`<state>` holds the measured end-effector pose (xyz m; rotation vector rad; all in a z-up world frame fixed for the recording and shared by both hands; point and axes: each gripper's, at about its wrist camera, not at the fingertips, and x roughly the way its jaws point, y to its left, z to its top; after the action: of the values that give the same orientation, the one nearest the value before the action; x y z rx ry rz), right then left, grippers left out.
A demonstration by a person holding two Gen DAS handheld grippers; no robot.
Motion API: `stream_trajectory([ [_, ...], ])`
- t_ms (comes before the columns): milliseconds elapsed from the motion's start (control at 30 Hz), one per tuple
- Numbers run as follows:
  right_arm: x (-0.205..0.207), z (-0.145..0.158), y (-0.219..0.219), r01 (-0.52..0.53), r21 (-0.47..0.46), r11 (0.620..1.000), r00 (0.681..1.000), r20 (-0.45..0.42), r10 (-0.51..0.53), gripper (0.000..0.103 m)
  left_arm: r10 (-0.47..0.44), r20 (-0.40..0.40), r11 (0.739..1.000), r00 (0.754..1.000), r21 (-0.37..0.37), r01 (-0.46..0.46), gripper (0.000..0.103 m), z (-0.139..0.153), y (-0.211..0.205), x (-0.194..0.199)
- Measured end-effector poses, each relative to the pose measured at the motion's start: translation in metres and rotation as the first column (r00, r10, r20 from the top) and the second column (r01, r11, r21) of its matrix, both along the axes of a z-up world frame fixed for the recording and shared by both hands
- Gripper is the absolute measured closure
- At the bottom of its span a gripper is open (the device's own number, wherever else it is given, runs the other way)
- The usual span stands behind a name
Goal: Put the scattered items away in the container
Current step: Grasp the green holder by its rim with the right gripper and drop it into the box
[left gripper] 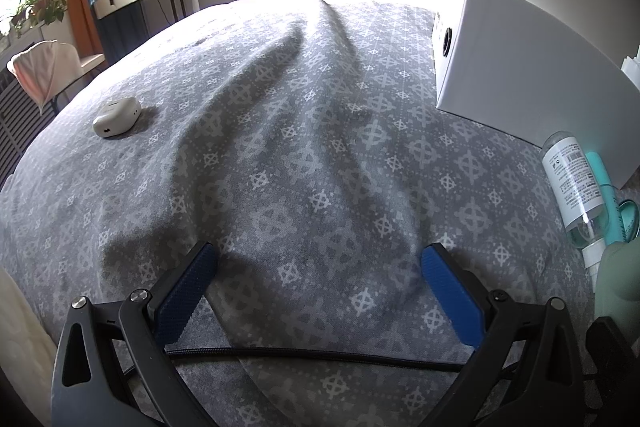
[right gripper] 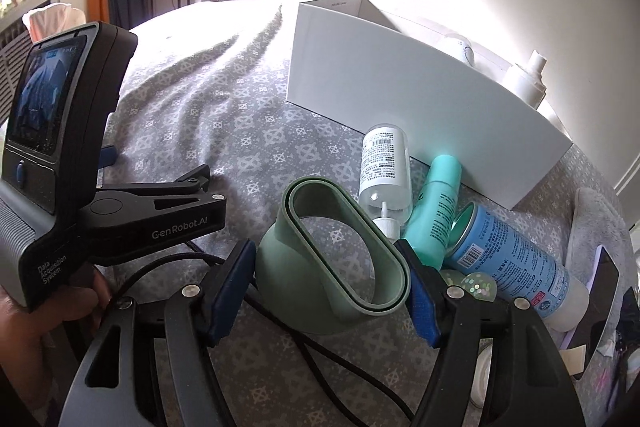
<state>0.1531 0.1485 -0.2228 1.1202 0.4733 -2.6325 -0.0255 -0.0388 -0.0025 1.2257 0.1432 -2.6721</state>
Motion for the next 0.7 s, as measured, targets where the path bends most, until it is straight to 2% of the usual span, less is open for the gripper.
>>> stream_trajectory([
  [267,0.002,0.018,0.007,0.028,-0.009,1.000,0.997,-0.067,-0.028,0.034,0.000,0.000,1.000,1.000,-0.001,0.000,0.001,0.000,0.001,0.000],
  [700,-0.003,0.028,0.016,0.057,-0.029,0.998,0.993,-0.104,-0.059,0.034,0.001,-0.001,1.000,1.000,-0.002,-0.001,0.000,-0.002,0.002,0.001],
])
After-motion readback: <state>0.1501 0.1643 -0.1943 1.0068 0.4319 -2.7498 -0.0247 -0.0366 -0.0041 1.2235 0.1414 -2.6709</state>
